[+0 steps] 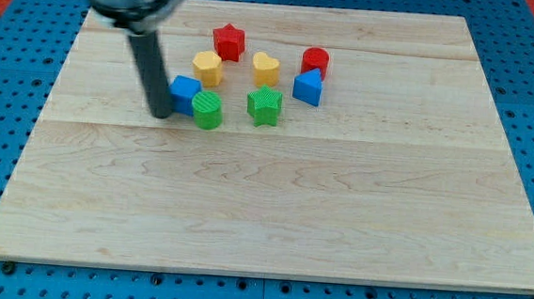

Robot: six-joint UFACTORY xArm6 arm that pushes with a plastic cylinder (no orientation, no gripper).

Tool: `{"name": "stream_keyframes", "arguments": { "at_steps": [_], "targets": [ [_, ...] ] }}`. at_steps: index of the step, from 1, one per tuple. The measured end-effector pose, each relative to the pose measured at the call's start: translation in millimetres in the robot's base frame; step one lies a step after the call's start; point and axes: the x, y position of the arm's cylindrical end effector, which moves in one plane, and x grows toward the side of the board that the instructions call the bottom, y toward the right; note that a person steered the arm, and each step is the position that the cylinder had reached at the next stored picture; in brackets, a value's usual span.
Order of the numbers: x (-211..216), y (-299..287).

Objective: Push the red star above the yellow heart

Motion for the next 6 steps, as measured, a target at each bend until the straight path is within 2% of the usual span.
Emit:
{"name": "stream_keyframes", "arguments": {
  "at_steps": [1, 2, 3, 5, 6],
  "targets": [
    [-2.8, -19.9],
    [-38.8, -87.2],
    [-93.0, -18.0],
    [-144.5, 14.9],
    [-145.9, 57.6]
  ]
}}
